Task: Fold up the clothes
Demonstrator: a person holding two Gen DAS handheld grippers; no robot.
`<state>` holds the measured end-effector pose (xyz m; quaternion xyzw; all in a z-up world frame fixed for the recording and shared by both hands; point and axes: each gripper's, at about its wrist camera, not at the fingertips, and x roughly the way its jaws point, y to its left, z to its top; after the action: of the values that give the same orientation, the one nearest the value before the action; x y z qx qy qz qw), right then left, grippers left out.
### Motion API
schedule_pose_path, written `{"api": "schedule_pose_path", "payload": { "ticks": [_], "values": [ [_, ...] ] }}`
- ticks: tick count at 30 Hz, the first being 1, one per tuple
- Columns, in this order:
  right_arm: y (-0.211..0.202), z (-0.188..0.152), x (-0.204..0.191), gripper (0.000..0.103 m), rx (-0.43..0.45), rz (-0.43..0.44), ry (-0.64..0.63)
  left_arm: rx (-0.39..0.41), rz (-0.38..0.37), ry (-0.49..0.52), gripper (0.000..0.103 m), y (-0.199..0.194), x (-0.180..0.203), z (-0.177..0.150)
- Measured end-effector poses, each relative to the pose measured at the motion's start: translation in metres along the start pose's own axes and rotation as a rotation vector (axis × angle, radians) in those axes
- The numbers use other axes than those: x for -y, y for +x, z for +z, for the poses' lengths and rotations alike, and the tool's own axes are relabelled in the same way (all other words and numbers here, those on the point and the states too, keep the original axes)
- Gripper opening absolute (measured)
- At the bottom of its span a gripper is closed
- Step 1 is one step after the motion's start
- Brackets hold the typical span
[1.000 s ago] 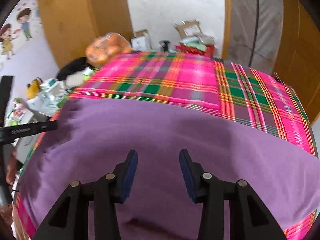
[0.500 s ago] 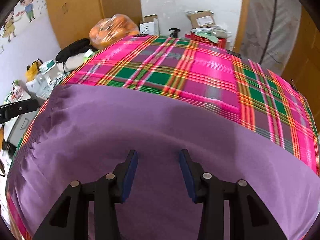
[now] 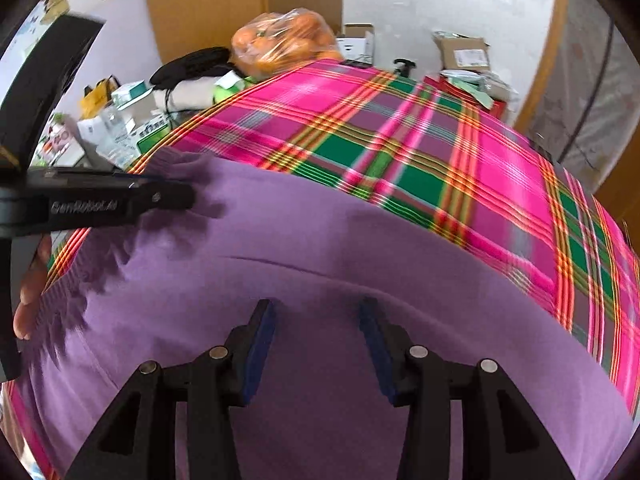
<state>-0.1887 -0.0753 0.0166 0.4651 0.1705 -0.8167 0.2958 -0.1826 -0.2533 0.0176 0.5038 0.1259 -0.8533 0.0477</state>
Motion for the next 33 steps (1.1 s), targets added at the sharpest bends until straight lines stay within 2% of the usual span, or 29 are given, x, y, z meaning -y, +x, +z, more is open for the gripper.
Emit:
{"api": "schedule_pose_path", "payload": {
  "ticks": [5,10,14,16,19,22,30,33],
  "values": [
    [0.005,0.009,-0.01,0.047,-0.011,0.016,-0.044,0.02,0.005,-0.015,0.037,0.003,-0.002,0.009],
    [-0.004,0.011,0.005,0.045,0.005,0.054,0.0,0.008,-0.025,-0.031,0.037,0.003,-0.008,0.015],
    [-0.013,0.011,0.022,0.045,0.025,0.008,0.011,0.009,-0.028,-0.003,0.037,-0.005,-0.011,0.014],
    [-0.018,0.011,0.032,0.045,0.038,-0.003,0.023,0.026,0.02,0.006,0.037,-0.013,-0.012,0.015],
    [-0.021,0.011,0.041,0.045,0.058,-0.014,0.023,0.069,0.039,0.021,0.037,-0.025,-0.014,0.018],
    [-0.018,0.014,0.048,0.045,0.067,-0.027,0.013,0.084,0.083,0.08,0.037,-0.026,-0.01,0.022],
    [-0.001,0.024,0.055,0.046,0.069,-0.039,-0.019,0.068,0.187,0.264,0.037,-0.006,0.006,0.022],
    [0.011,0.028,0.057,0.046,0.042,-0.031,-0.028,0.052,0.209,0.278,0.037,0.003,0.004,0.025]
  ]
}}
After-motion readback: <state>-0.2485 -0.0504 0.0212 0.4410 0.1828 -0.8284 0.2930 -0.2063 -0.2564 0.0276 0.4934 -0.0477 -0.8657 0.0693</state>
